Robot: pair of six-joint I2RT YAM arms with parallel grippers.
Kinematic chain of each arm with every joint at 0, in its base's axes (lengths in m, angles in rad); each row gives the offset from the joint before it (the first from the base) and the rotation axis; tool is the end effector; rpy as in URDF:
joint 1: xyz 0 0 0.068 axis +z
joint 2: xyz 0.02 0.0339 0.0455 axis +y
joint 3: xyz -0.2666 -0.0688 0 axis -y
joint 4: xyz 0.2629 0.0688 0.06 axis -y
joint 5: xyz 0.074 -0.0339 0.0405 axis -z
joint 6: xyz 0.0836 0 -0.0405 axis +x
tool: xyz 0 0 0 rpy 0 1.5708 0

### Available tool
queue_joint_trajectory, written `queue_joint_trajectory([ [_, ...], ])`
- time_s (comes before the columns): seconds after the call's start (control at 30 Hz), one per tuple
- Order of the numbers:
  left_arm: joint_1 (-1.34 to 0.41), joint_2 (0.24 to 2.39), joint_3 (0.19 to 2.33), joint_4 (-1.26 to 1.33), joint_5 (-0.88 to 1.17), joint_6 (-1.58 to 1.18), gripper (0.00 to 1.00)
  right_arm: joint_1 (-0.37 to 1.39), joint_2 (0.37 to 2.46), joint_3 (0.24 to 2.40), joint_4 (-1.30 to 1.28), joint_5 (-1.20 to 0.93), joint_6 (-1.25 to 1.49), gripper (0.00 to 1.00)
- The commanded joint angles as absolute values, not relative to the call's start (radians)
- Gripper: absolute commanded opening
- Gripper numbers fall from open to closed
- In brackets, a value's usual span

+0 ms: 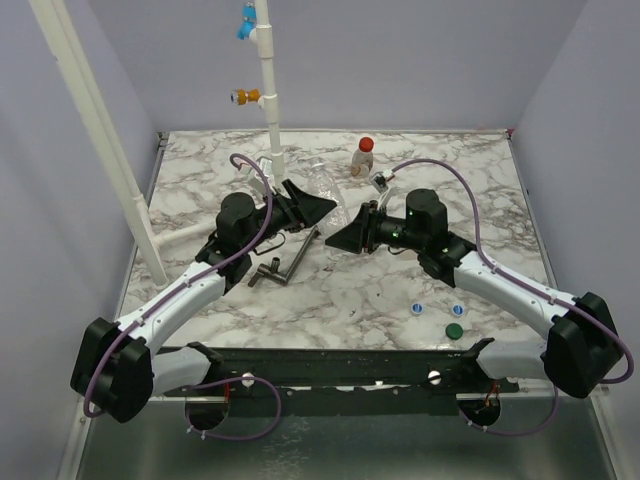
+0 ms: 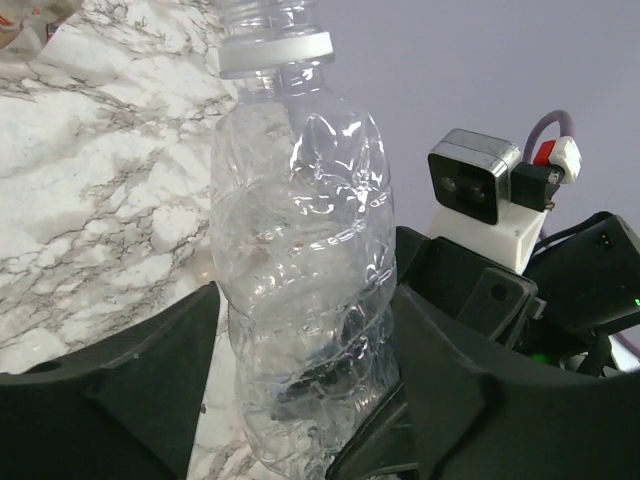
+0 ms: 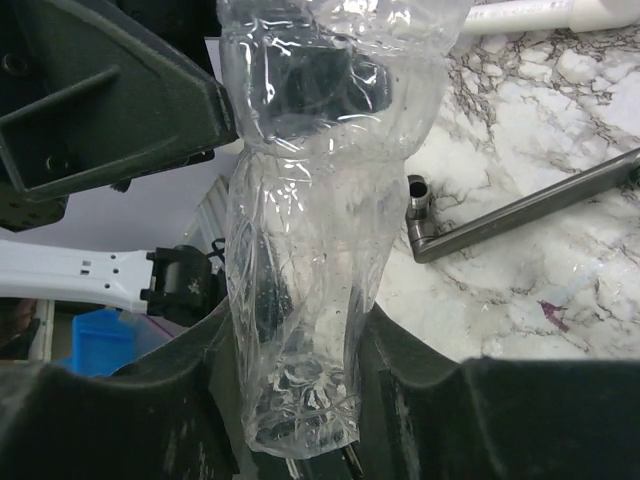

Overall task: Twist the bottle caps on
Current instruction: Pick up the plastic bottle at the center of the board.

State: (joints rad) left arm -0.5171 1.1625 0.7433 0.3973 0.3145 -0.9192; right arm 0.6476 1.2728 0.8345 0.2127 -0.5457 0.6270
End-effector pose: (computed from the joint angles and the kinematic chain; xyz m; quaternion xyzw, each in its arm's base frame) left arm 0.2760 -0.1867 0.3026 -0.0337 0.7136 -0.5388 0.4465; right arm 0.2506 0.2439 0.2786 -0.1756 0.7515 0.5264 0.3568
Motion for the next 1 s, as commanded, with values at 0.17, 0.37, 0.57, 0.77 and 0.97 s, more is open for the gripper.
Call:
queue_joint_trajectory([
  [0.17,-0.525,1.206,0.768,0.420,0.380,-0.922,0.74,0.658,1.252,0.851,0.353,-0.625,0.667,0.20],
  [0.37,-0.549,1.251,0.804,0.425,0.393,-0.915,0.71,0.658,1.295,0.857,0.387,-0.688,0.691,0.20],
  [0.57,-0.566,1.276,0.811,0.430,0.380,-0.913,0.57,0.658,1.275,0.846,0.378,-0.641,0.696,0.20],
  [0.77,-0.565,1.241,0.818,0.363,0.306,-0.819,0.43,0.658,1.231,0.871,0.191,-0.471,0.664,0.28],
  [0.97,-0.563,1.267,0.851,0.341,0.336,-0.796,0.77,0.658,1.174,0.822,0.198,-0.363,0.712,0.21],
])
